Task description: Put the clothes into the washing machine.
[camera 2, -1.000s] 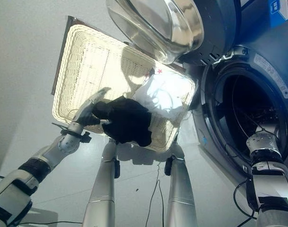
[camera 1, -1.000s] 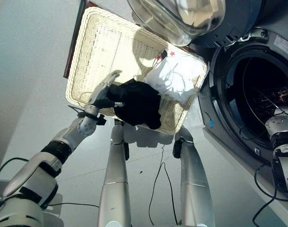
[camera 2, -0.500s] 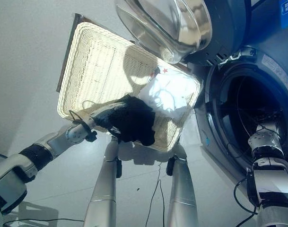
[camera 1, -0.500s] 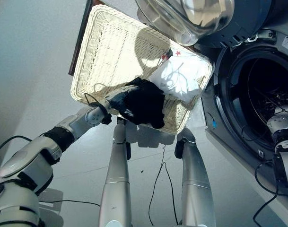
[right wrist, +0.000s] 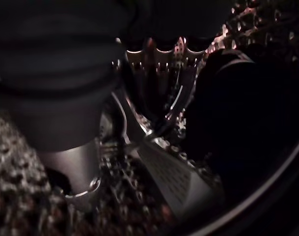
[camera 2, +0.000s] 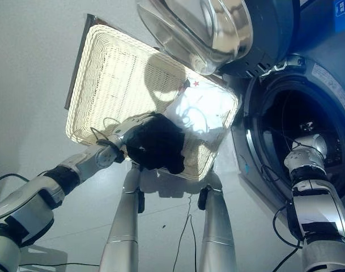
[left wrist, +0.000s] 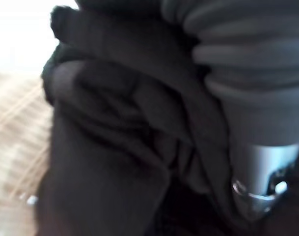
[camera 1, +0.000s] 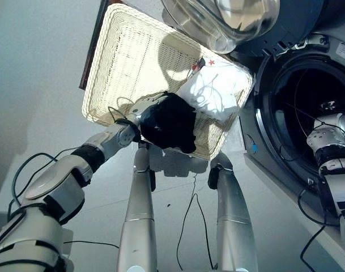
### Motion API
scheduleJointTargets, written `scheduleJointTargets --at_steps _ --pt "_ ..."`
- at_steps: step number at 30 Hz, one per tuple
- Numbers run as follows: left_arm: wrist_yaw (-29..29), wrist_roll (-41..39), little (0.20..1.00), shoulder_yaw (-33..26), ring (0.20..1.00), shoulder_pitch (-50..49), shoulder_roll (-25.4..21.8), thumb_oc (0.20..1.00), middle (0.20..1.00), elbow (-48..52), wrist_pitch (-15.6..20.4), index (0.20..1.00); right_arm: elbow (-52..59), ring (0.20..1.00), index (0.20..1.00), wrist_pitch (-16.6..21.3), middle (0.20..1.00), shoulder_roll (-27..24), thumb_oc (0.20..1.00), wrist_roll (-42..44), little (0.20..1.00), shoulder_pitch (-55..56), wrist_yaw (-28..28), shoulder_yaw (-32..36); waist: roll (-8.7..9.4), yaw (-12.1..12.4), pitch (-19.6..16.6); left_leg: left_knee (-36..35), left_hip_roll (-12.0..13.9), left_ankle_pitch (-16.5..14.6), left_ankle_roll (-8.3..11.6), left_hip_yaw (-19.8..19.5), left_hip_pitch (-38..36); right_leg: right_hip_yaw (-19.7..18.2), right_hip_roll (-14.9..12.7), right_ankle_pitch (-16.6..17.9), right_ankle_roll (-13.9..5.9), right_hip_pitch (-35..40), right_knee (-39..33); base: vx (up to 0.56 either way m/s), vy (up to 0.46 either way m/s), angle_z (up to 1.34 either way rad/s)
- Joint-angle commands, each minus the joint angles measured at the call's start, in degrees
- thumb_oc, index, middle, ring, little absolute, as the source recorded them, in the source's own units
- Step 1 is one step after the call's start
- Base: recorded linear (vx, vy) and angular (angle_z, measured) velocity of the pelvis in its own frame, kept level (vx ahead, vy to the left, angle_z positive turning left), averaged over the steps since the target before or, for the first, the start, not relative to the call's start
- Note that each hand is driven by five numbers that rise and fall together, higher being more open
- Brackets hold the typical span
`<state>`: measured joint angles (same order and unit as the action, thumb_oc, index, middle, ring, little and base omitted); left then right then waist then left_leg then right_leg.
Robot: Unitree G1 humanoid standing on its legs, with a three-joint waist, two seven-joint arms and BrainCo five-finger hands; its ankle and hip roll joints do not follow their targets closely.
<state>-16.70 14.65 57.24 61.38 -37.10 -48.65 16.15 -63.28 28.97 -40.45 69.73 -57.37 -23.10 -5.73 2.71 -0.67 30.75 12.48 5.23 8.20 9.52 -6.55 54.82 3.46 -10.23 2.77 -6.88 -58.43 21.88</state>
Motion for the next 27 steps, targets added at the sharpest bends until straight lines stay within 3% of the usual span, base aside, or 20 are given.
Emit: scheduleJointTargets --at_steps 1,2,21,27 --pt "3.22 6.52 0.41 0.62 0.41 -0.84 4.85 0.41 0.41 -6.76 -2.41 0.41 3.02 1.0 1.0 5.31 1.0 -0.82 1.0 -3.74 1.0 -0.28 -1.86 -2.52 1.65 -1.67 -0.96 4.34 -4.79 -4.23 -4.94 3.39 1.05 3.66 5.65 8.46 -1.65 1.6 -7.48 0.0 0.0 0.0" --pt "4.19 6.87 0.2 1.13 0.2 -0.89 5.28 0.2 0.2 -7.68 -2.86 0.2 3.38 1.0 1.0 5.54 1.0 -0.56 1.0 -3.83 1.0 -0.43 -2.05 -2.72 1.78 -1.84 -0.96 4.29 -4.71 -4.24 -4.91 3.48 1.0 3.55 5.73 8.5 -1.63 1.65 -7.6 0.0 0.0 0.0" --pt "8.02 3.31 0.2 -0.85 0.2 -2.72 6.47 0.2 0.2 -13.1 -1.43 0.2 5.94 1.0 1.0 5.76 1.0 1.47 1.0 -5.67 1.0 -0.62 -3.5 -2.39 1.43 -2.38 -0.96 3.95 -4.59 -4.15 -4.62 4.11 0.69 2.73 5.67 8.25 -1.41 1.99 -8.19 0.0 0.007 -0.02" --pt "5.4 -7.01 0.2 -4.99 0.2 -3.8 6.32 0.2 0.2 -12.1 0.84 0.2 7.09 1.0 1.0 5.04 1.0 2.22 1.0 -5.98 1.0 0.45 -3.62 -2.85 1.54 -2.17 -0.96 3.87 -4.59 -3.95 -4.67 4.04 0.85 2.8 5.7 8.38 -1.37 1.9 -8.25 0.0 0.0 0.0"
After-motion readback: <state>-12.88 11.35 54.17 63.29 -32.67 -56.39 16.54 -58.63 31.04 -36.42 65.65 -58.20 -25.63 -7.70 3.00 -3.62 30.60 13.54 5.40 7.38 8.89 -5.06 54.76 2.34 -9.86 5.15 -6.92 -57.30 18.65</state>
